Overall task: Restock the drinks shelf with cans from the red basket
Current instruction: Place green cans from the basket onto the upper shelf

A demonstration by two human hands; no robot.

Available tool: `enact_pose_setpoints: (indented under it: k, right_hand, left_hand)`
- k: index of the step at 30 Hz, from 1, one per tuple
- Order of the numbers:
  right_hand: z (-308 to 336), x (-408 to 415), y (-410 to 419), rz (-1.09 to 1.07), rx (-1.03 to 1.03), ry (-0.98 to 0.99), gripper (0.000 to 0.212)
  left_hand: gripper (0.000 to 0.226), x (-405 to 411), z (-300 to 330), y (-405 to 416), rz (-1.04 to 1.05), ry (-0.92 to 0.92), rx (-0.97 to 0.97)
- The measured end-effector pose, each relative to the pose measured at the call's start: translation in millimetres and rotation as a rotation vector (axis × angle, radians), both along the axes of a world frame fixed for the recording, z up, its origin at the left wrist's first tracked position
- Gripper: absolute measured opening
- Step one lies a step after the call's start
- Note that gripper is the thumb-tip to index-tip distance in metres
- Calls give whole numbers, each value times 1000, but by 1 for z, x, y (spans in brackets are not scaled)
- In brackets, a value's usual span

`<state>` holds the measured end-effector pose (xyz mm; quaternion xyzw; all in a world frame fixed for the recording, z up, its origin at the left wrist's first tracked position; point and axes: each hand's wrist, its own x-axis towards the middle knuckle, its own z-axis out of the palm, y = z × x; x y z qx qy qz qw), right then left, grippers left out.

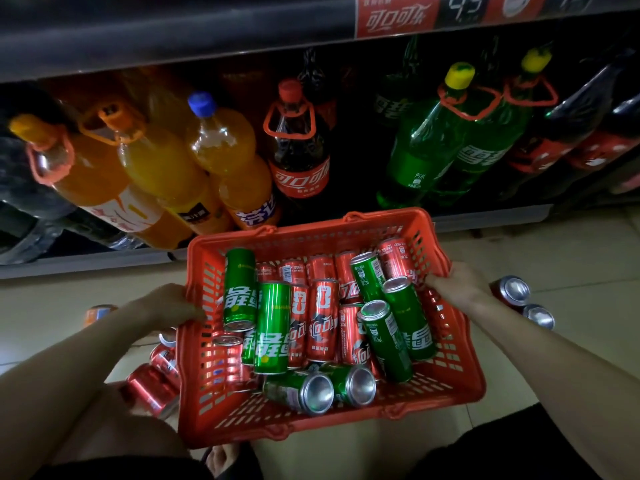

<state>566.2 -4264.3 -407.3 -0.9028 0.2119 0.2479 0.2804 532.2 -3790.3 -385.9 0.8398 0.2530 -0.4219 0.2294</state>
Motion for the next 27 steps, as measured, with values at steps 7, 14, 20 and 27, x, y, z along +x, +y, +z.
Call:
enact_pose_setpoints:
  k: [7, 14, 20, 27]
  right_hand:
    - [33, 5, 9, -9, 40, 49, 46]
    - [65, -19, 60, 337, -218, -254, 49]
    - [58, -49, 103, 650, 135, -27, 45]
    - [51, -69, 134, 978, 263, 367, 66]
  left_hand:
    - [56, 3, 39, -53, -528, -547, 482]
    - [92, -2, 30, -95, -623, -371, 371]
    - [106, 8, 11, -81, -183, -104, 71]
    - [105, 7, 4, -75, 66, -156, -8]
